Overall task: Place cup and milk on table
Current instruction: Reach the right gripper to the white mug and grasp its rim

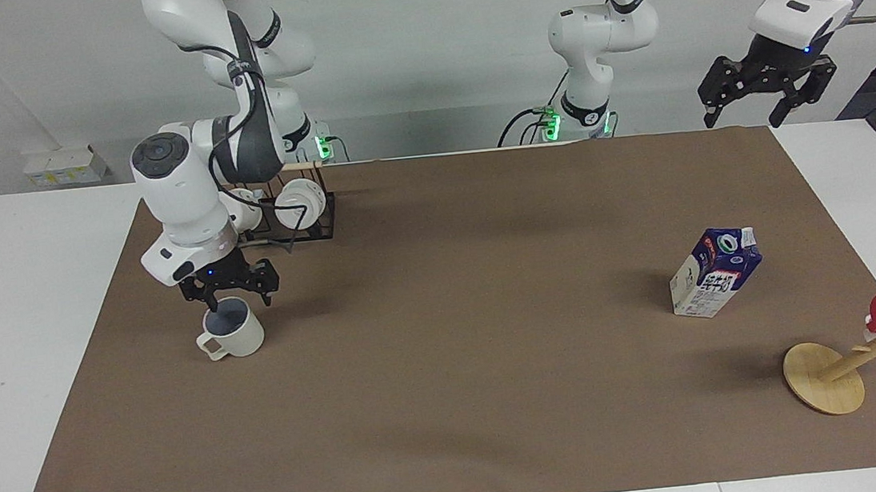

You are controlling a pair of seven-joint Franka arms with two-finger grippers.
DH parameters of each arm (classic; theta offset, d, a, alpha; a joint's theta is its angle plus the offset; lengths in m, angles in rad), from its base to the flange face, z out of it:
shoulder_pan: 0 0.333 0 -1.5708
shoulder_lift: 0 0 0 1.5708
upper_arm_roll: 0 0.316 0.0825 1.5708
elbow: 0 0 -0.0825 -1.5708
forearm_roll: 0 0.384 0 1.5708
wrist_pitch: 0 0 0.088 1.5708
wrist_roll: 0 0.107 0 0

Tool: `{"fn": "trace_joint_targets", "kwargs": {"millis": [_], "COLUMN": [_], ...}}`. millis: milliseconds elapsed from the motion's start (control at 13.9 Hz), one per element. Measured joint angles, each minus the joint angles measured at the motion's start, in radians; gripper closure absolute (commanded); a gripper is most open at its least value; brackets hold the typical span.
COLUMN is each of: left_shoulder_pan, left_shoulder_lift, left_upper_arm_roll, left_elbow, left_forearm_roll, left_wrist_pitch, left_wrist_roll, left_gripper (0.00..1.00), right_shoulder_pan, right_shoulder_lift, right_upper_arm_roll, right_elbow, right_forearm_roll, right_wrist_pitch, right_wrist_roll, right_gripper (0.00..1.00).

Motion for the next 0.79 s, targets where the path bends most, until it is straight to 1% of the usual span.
{"fn": "trace_joint_targets", "kwargs": {"millis": [216, 721, 793], "left_shoulder_pan": [0.0, 0.0, 0.0], "left_shoulder_lift": [0.0, 0.0, 0.0], "left_upper_arm_roll": [0.001, 0.001, 0.001], "left_elbow": [0.0, 0.0, 0.0], "left_forearm_roll": [0.0, 0.0, 0.0], "left_wrist_pitch": [0.001, 0.018, 0.019], "left_wrist_roll": [0.0, 0.0, 0.0], "left_gripper": [0.0, 0.0, 0.0], "right_shoulder_pan": [0.011, -0.001, -0.002], "right_shoulder_lift": [0.019, 0.048, 0.048], "right_upper_arm_roll": [0.0, -0.005, -0.005], "right_elbow": [-0.019, -0.068, -0.071], "right_forearm_roll": [0.0, 0.0, 0.0], "right_wrist_pitch": [0.044, 0.14, 0.144], "right_wrist_roll": [-0.015, -0.057, -0.057], "right_gripper": [0.0, 0.0, 0.05]}}
